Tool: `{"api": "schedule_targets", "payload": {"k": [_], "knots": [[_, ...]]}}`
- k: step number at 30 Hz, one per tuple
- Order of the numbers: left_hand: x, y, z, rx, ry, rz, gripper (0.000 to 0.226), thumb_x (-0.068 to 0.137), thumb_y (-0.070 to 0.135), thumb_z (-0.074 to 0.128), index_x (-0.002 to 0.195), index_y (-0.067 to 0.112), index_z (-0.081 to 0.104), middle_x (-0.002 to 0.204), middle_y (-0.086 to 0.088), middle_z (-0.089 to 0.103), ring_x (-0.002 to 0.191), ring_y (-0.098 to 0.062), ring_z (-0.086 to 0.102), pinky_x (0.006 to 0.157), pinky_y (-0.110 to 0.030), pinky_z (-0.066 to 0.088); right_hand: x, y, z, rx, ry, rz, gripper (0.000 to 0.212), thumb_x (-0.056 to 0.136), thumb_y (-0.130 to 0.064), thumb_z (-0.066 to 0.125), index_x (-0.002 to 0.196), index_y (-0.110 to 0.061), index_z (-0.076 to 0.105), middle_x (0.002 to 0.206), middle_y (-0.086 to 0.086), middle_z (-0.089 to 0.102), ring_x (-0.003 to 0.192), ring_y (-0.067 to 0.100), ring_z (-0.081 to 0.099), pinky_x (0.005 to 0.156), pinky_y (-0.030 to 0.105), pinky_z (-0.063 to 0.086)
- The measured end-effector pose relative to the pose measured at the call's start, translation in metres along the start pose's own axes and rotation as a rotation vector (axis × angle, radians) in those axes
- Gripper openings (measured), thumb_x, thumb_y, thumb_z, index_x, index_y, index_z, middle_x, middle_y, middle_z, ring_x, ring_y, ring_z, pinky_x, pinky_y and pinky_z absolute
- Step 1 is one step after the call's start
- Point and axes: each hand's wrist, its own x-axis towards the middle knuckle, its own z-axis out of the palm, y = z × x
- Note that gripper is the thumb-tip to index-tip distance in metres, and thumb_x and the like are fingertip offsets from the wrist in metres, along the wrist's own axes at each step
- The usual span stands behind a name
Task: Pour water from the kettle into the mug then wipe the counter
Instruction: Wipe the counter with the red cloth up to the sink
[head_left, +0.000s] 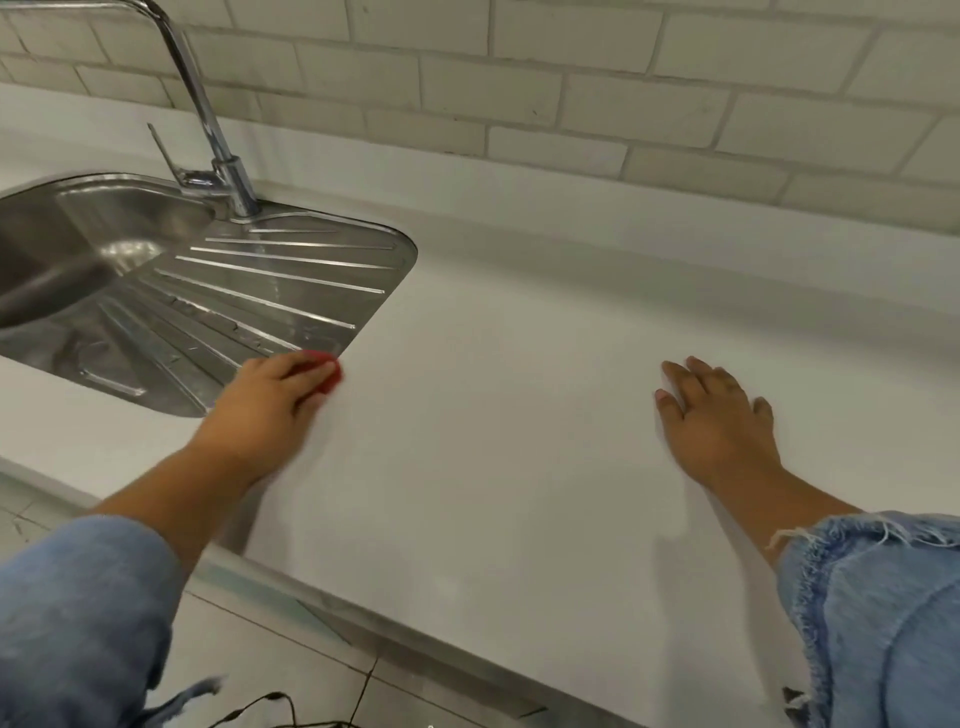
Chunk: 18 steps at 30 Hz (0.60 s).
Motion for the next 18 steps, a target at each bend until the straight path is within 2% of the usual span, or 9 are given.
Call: {"api": "schedule_targets", "payload": {"k": [2, 3, 5, 8, 11, 14, 18], "knots": [[0.016, 0.01, -0.002, 0.005, 0.036, -0.198, 0.035, 0.094, 0.03, 0.044, 0.123, 0.018, 0.059, 0.124, -0.011, 0.058, 0.11, -0.04, 0.044, 0.094, -0.048, 0.041, 0.001, 0.0, 0.0, -0.004, 0.003, 0.001, 0.053, 0.097, -0.049, 0.014, 0.149, -0.038, 0.011, 0.16, -0.009, 0.007, 0.147, 0.017, 0.006, 0.116, 0.051, 0.011], [0.024, 0.025, -0.001, -0.029, 0.067, -0.216, 0.034, 0.093, 0.029, 0.045, 0.121, 0.015, 0.06, 0.122, -0.014, 0.058, 0.109, -0.041, 0.044, 0.093, -0.048, 0.042, 0.002, -0.001, 0.001, -0.007, 0.01, 0.0, 0.053, 0.097, -0.049, 0.014, 0.148, -0.038, 0.012, 0.16, -0.009, 0.007, 0.146, 0.017, 0.007, 0.116, 0.051, 0.012], [0.041, 0.07, 0.005, -0.151, 0.102, -0.112, 0.039, 0.091, 0.035, 0.043, 0.117, 0.014, 0.062, 0.119, -0.014, 0.059, 0.107, -0.041, 0.048, 0.092, -0.043, 0.043, 0.003, -0.001, 0.001, -0.013, 0.021, 0.001, 0.053, 0.097, -0.048, 0.014, 0.148, -0.038, 0.013, 0.159, -0.008, 0.008, 0.146, 0.017, 0.008, 0.115, 0.051, 0.013], [0.057, 0.146, 0.031, -0.305, 0.031, 0.056, 0.045, 0.086, 0.039, 0.038, 0.118, 0.017, 0.063, 0.12, -0.008, 0.059, 0.105, -0.036, 0.049, 0.091, -0.037, 0.044, 0.004, 0.0, 0.002, -0.001, 0.022, 0.002, 0.052, 0.096, -0.048, 0.015, 0.148, -0.037, 0.015, 0.159, -0.009, 0.01, 0.146, 0.016, 0.008, 0.115, 0.052, 0.012], [0.06, 0.203, 0.057, -0.238, -0.03, 0.266, 0.039, 0.091, 0.036, 0.041, 0.125, 0.025, 0.057, 0.127, -0.002, 0.056, 0.111, -0.031, 0.045, 0.089, -0.038, 0.043, 0.007, 0.0, 0.003, 0.004, 0.021, 0.01, 0.052, 0.096, -0.048, 0.016, 0.147, -0.038, 0.016, 0.159, -0.009, 0.01, 0.145, 0.016, 0.008, 0.116, 0.052, 0.011], [0.079, 0.213, 0.07, -0.158, -0.049, 0.353, 0.038, 0.093, 0.037, 0.04, 0.13, 0.032, 0.05, 0.133, 0.003, 0.052, 0.117, -0.027, 0.042, 0.088, -0.038, 0.037, 0.009, 0.001, 0.005, -0.009, 0.021, 0.017, 0.051, 0.096, -0.048, 0.016, 0.147, -0.038, 0.016, 0.159, -0.01, 0.009, 0.145, 0.015, 0.008, 0.115, 0.051, 0.011], [0.114, 0.172, 0.076, -0.102, -0.03, 0.172, 0.038, 0.093, 0.036, 0.039, 0.129, 0.031, 0.052, 0.135, -0.001, 0.051, 0.119, -0.03, 0.041, 0.092, -0.041, 0.039, 0.01, 0.003, 0.006, 0.004, 0.021, 0.011, 0.052, 0.096, -0.048, 0.016, 0.147, -0.038, 0.015, 0.158, -0.011, 0.009, 0.145, 0.015, 0.007, 0.115, 0.051, 0.01]]}}
